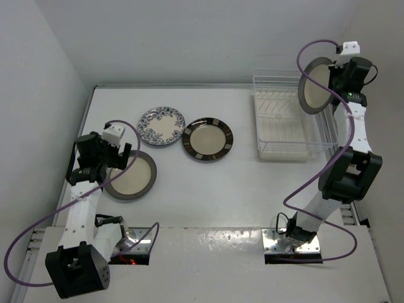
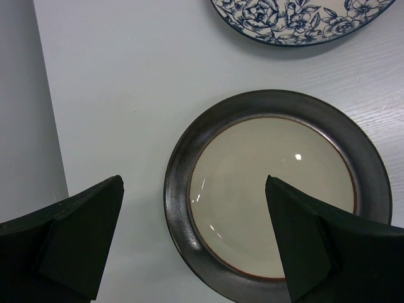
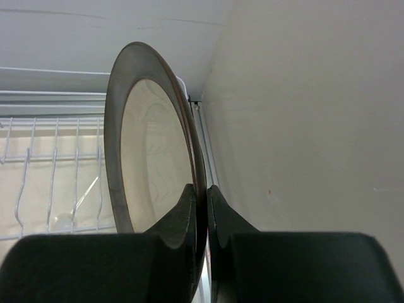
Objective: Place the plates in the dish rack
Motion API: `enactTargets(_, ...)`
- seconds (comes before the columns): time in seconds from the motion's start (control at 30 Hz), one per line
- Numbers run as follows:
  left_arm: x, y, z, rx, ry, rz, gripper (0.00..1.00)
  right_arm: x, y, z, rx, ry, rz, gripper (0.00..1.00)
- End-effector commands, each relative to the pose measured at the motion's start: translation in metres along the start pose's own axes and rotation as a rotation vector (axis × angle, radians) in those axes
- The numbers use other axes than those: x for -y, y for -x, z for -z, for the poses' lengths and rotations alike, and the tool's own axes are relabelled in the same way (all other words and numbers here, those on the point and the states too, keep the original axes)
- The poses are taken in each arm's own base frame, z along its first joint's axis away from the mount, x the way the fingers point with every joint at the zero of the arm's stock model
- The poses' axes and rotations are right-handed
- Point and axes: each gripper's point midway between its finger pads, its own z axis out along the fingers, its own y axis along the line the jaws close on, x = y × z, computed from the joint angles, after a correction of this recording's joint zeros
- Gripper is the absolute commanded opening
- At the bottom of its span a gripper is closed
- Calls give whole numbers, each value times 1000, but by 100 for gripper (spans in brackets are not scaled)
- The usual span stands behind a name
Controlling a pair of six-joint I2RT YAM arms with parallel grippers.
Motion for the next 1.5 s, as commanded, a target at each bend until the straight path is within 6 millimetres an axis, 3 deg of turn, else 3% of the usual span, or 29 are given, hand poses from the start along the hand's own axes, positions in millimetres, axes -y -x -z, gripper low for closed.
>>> enactTargets(0.0,-9,18,4,48,14,-2,100,43,131,45,379,-129,-1,0)
enactTargets(0.17,-7,19,4,52,6,-2,100,43,138,50,394,-128,-3,0)
enactTargets(0.43,-6,17,5,52,6,-2,100,18,100,29,298,-157,52,0)
enactTargets(0.63,-4,13,4,44,2,0,100,-7,85,28,269,-122,84,0)
enactTargets(0.8,-4,13,4,44,2,0,100,-12,69,25,236,-125,73,0)
enactTargets(1.07,-5,15,6,52,6,-11,100,-46,42,21,185,-101,81,0)
enactTargets(1.27,-5,15,6,52,6,-11,100,-53,32,30,177,-148,77,0)
enactTargets(1.47,-3,11,4,44,2,-9,100,-64,13,23,136,-115,69,0)
